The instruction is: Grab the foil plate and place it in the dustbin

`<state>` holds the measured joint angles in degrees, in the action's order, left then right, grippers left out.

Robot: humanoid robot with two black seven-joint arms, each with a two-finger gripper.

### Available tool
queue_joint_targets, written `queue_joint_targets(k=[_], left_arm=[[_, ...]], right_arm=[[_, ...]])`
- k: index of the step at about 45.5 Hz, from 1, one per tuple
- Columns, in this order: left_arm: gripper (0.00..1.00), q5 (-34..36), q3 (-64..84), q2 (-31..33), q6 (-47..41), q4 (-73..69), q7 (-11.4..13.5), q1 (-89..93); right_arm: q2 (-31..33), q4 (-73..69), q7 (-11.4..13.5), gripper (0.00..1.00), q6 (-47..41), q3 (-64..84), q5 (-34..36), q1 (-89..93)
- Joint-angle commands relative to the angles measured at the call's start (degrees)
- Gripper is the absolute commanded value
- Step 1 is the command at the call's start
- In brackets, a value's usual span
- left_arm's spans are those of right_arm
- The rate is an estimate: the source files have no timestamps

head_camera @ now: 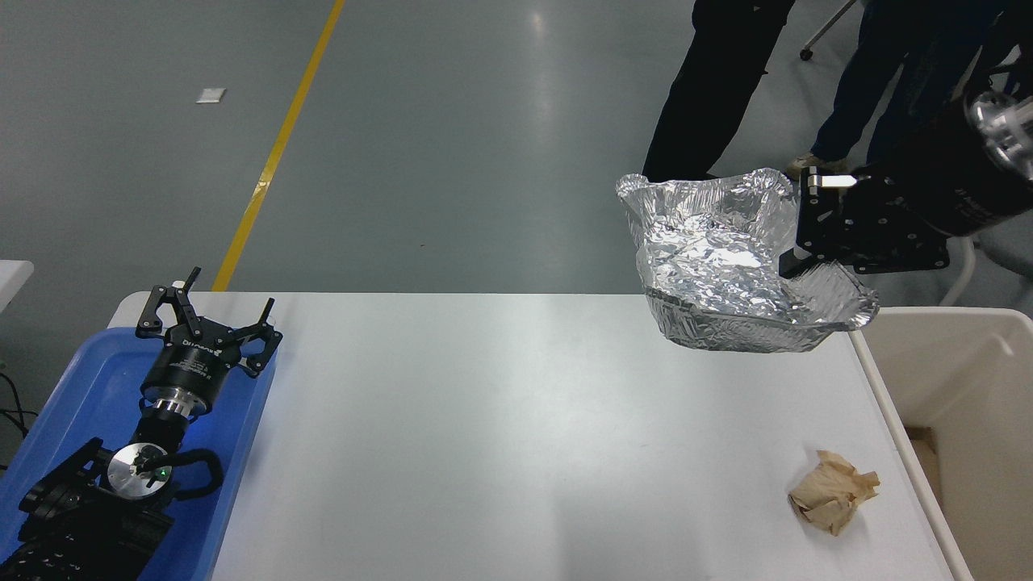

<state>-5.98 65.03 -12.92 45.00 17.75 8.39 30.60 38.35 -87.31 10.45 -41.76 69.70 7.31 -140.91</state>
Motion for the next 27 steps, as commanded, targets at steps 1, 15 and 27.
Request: queue_joint_targets(k=[1,15,27], left_arm=[[0.99,0.0,0.1,0.0,0.0,0.0,0.0,-0.1],[0.99,-0.1,0.2,0.0,0.0,0.0,0.0,-0.2],[0.99,-0.1,0.3,0.0,0.0,0.0,0.0,-0.2]], right_arm=[[7.0,4.2,-0.1,0.0,7.7,4.4,-0.3,5.0],[12.8,25.9,-0.1,0.0,10.3,2.8,-1.1,27.0],[14.5,44.1,-0.2,0.0,15.0,-15.2,-1.2,56.8]])
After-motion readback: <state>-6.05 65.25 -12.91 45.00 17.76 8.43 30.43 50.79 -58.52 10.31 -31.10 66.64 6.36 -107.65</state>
